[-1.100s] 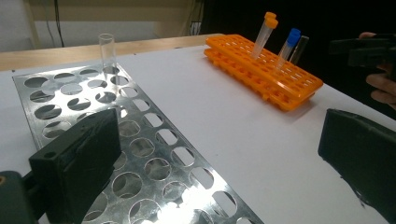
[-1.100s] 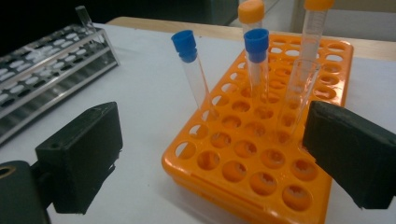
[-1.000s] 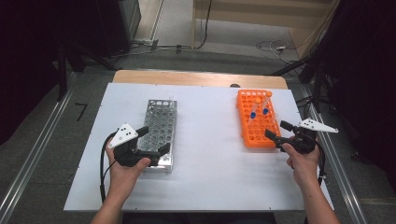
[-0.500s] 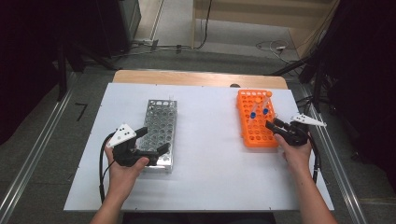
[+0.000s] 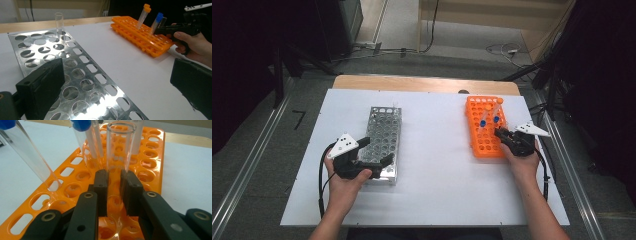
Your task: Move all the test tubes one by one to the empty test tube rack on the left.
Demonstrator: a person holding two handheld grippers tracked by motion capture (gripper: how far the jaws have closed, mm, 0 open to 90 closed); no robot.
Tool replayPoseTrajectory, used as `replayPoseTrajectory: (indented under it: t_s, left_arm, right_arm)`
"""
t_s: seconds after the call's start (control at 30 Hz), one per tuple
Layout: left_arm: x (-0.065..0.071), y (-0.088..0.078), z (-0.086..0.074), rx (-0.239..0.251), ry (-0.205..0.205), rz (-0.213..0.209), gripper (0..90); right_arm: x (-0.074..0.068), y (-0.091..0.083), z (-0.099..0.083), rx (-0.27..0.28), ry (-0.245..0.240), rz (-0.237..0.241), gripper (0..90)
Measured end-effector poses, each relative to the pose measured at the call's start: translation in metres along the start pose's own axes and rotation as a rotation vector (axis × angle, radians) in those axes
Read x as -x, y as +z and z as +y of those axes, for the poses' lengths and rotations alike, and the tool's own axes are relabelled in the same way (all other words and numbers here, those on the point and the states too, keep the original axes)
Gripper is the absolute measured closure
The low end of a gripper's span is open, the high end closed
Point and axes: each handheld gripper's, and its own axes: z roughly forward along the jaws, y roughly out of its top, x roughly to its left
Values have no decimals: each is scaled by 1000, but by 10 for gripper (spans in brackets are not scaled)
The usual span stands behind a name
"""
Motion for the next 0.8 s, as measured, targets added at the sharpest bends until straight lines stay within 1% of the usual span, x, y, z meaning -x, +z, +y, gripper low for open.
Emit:
replayPoseTrajectory:
  t_s: [0.1,0.23,0.3,0.33,0.37,0.43,0.47,0.5,0.53,0.6,0.63,0.67,0.7,0.8]
  left_arm:
    - [1,0,1,2,4,-4,0]
    - [3,0,1,-2,7,-11,0]
    - [4,1,1,-7,10,-17,0]
    - [4,1,1,-7,10,-17,0]
    - [5,2,1,-7,11,-18,0]
    - [6,2,1,-8,11,-19,0]
    - [7,2,1,-3,14,-16,0]
    - [7,2,1,-2,17,-16,7]
    - [7,1,1,-2,15,-19,7]
    - [8,1,1,1,11,-23,7]
    - [8,1,2,-1,13,-24,7]
    - [8,0,2,-2,14,-27,7]
    - [9,0,2,-3,15,-29,7]
    - [10,0,2,-1,17,-32,7]
  right_arm:
    - [1,-3,2,13,23,16,736]
    - [1,-9,7,32,29,15,736]
    - [1,-17,13,44,26,13,736]
    - [1,-17,13,44,26,13,736]
    - [1,-24,16,57,37,26,736]
    - [-1,-29,18,55,40,37,736]
    - [-1,-29,18,55,40,37,736]
    - [-7,-34,20,38,18,48,736]
    - [-7,-34,20,38,18,48,736]
    - [-14,-39,20,21,4,71,736]
    - [-14,-39,20,21,4,71,736]
    - [-17,-42,20,17,6,81,736]
    - [-23,-47,21,15,-4,109,736]
    - [-32,-54,21,11,-15,143,736]
